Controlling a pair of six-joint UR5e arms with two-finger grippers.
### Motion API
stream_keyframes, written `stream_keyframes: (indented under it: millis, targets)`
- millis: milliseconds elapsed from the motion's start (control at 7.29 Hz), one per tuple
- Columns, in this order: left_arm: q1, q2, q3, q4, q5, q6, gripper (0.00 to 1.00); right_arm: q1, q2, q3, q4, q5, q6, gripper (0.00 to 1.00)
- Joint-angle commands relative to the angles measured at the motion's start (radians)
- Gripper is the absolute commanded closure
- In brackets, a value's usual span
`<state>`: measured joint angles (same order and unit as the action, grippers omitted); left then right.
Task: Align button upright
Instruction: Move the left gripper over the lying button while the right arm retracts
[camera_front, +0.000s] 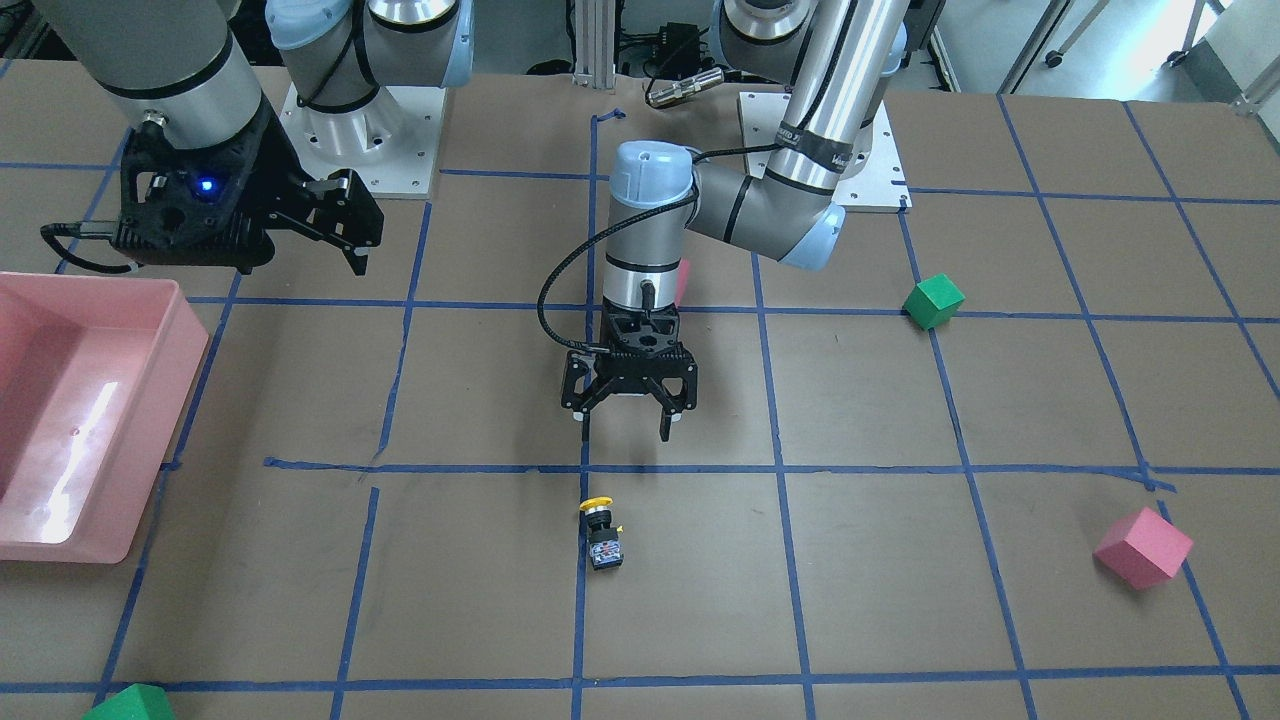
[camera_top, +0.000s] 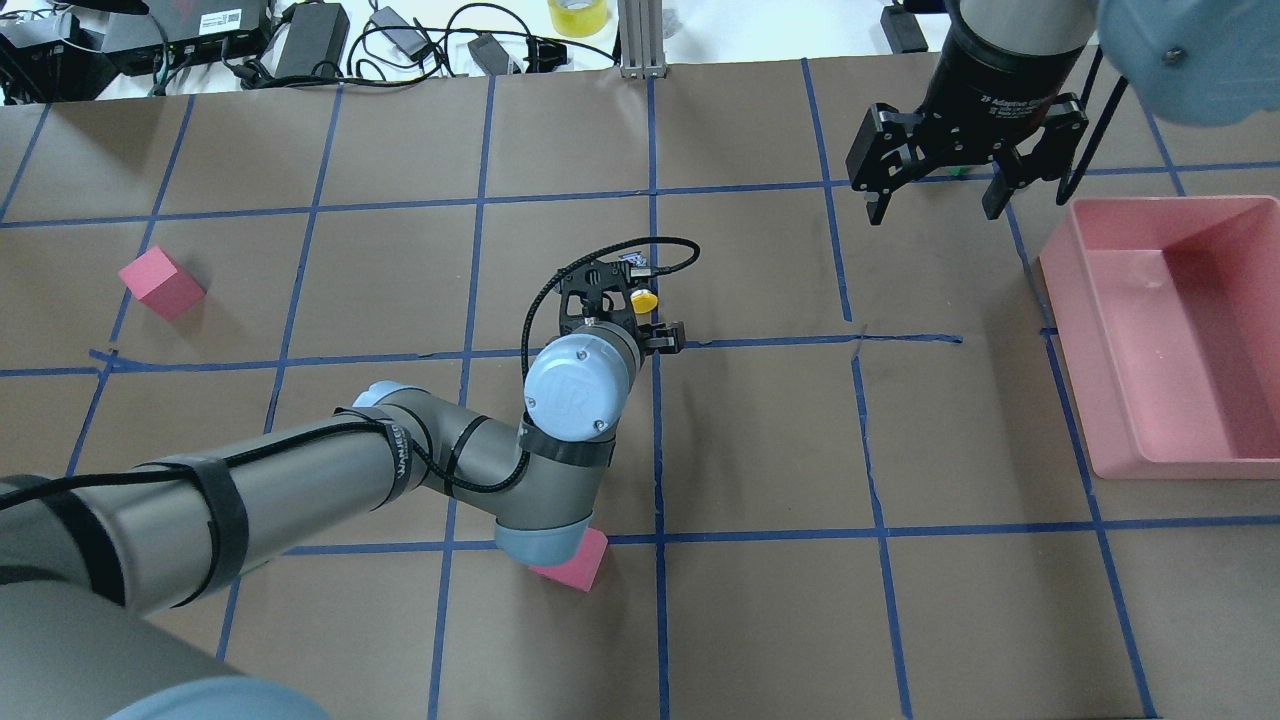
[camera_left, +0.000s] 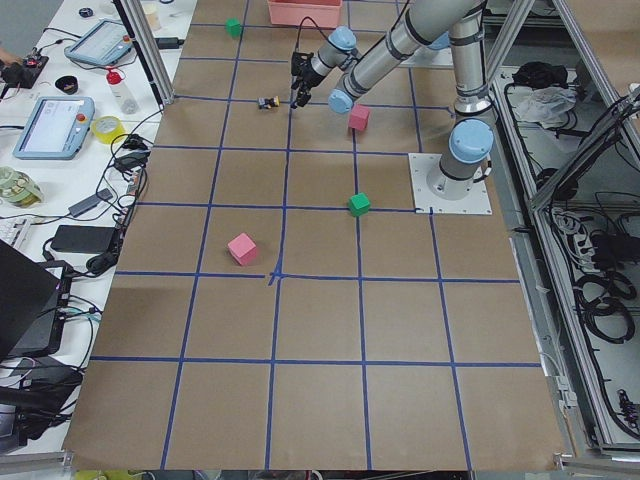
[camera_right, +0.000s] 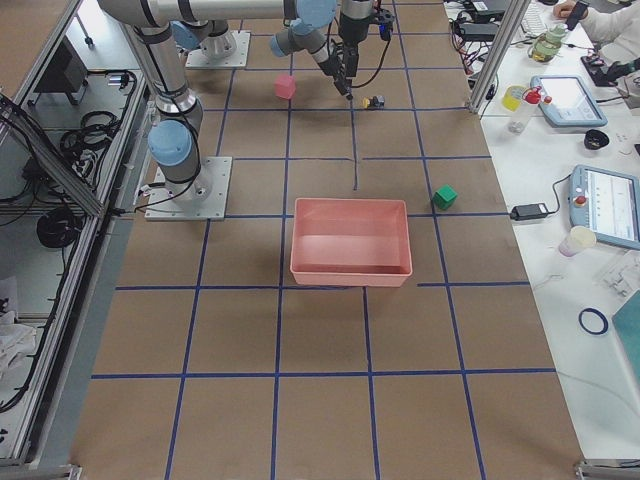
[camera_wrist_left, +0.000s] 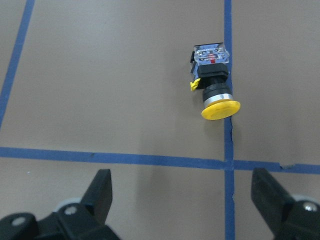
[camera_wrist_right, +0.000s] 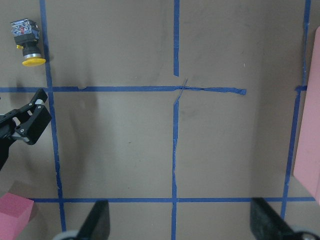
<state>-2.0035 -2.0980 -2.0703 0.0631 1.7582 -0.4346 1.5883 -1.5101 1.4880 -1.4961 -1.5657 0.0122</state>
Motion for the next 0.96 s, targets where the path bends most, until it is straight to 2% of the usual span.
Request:
stream_keyframes:
  millis: [0, 137, 411, 823]
  targets:
    - [-0.027, -0.091, 0.088, 0.033, 0.1, 0.0, 0.06, -0.001, -0.001, 0.0, 0.0, -0.002, 0.002, 0.0]
    - [-0.03, -0.106, 0.105, 0.037, 0.118, 0.0, 0.09, -0.001, -0.001, 0.0, -0.001, -0.002, 0.002, 0.0]
    - [-0.031, -0.131, 0.108, 0.09, 0.135, -0.034, 0.09, 0.001, -0.001, 0.0, -0.003, -0.004, 0.002, 0.0]
    - [-0.031, -0.161, 0.15, 0.09, 0.152, -0.074, 0.1, -0.001, -0.001, 0.0, -0.003, -0.005, 0.003, 0.0]
